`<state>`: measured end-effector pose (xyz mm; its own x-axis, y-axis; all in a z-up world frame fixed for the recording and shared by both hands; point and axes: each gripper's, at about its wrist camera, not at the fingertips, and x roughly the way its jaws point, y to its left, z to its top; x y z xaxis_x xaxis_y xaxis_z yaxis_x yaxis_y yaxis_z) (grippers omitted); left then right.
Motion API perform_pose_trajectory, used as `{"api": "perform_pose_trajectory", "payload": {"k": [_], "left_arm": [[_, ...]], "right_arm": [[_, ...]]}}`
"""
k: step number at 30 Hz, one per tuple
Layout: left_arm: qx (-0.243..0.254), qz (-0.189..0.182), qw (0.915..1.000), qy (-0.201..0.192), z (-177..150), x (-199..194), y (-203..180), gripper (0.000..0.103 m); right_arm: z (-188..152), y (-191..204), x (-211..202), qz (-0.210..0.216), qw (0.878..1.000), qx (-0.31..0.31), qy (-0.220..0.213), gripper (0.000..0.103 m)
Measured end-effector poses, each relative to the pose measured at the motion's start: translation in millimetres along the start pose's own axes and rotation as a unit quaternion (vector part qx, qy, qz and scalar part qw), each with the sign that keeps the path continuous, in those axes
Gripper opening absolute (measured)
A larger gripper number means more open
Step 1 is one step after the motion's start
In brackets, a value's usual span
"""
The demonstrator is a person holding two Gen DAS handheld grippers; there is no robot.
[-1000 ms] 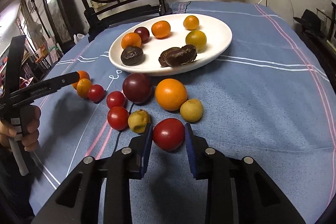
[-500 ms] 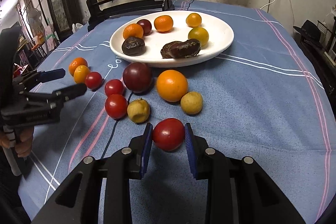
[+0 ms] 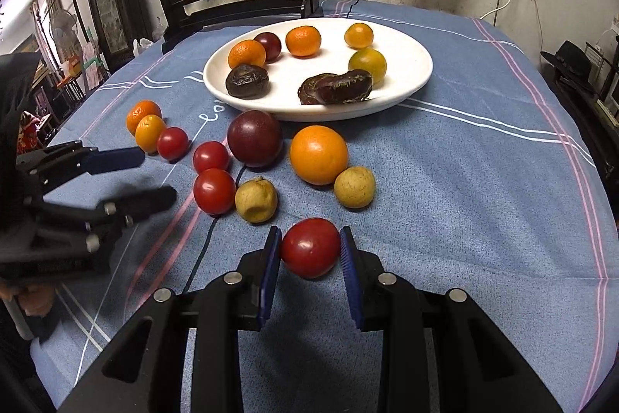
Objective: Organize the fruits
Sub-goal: 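Grasp a red cherry tomato with the right tool while the left grasps another red tomato, then lower both red tomatoes onto the white plate and open both tools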
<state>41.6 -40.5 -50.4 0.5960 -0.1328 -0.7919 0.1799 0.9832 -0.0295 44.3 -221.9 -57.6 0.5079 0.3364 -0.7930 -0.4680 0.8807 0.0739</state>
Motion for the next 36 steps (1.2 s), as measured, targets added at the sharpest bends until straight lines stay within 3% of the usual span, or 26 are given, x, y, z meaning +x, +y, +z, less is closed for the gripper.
{"api": "perform_pose_trajectory", "payload": {"k": [5, 14, 19, 25, 29, 36], "left_arm": [[-0.001, -0.018, 0.9998, 0.013, 3.3, 6.2, -14.0, 0.048], [0.013, -0.008, 0.9992, 0.036, 10.7, 21.9, -32.6, 0.048], [0.002, -0.004, 0.999, 0.044, 17.0, 30.2, -32.7, 0.033], [-0.005, -0.013, 0.999, 0.043, 15.5, 26.4, -29.5, 0.03], [0.005, -0.021, 0.9996, 0.018, 16.0, 3.6, -30.1, 0.03], [-0.014, -0.012, 0.9993, -0.032, 51.7, -25.7, -8.1, 0.03]], "right_arm": [[-0.4, 1.4, 0.1, -0.003, 1.0, -0.004, 0.0, 0.031], [-2.2, 2.0, -0.9, -0.005, 1.0, -0.008, 0.001, 0.031], [-3.5, 2.5, -1.2, -0.006, 1.0, -0.009, 0.001, 0.031], [-4.0, 2.8, -1.6, -0.004, 1.0, -0.006, 0.0, 0.031], [-1.0, -3.1, -12.7, 0.012, 1.0, 0.012, -0.024, 0.031], [21.9, -5.7, -46.1, 0.033, 0.995, 0.038, -0.083, 0.031]]}}
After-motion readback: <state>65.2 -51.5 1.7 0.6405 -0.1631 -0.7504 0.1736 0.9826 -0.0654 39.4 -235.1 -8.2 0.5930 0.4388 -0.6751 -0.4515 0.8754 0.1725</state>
